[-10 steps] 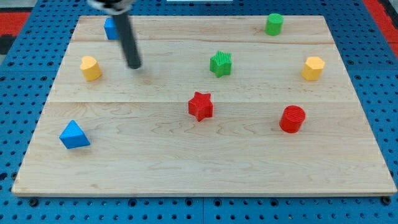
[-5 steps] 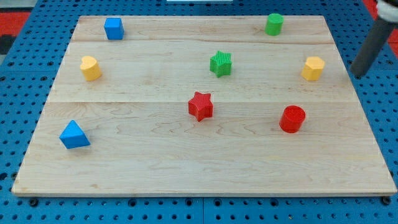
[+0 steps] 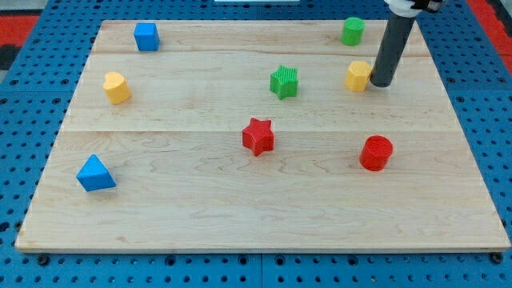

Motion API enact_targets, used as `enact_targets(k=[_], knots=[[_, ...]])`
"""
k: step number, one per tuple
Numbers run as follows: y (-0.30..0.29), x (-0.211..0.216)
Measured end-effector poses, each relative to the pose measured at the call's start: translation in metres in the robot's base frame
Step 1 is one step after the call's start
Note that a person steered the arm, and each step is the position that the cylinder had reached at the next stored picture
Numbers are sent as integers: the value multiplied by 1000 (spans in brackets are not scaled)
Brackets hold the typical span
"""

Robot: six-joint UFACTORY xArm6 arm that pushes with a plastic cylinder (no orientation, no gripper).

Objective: Move the yellow hexagon to the top center of the board

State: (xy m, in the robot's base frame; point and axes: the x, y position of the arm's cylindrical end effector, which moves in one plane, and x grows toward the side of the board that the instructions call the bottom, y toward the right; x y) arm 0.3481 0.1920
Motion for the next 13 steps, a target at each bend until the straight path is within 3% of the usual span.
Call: enact_targets(k=[2,4,6,7,8,9,11,12,13], knots=[[3,14],[-47,36],[-5,-9],[-78,-14],[-69,-21],[-17,-26],[-111,-63],[-84,-49],[-70,-71]])
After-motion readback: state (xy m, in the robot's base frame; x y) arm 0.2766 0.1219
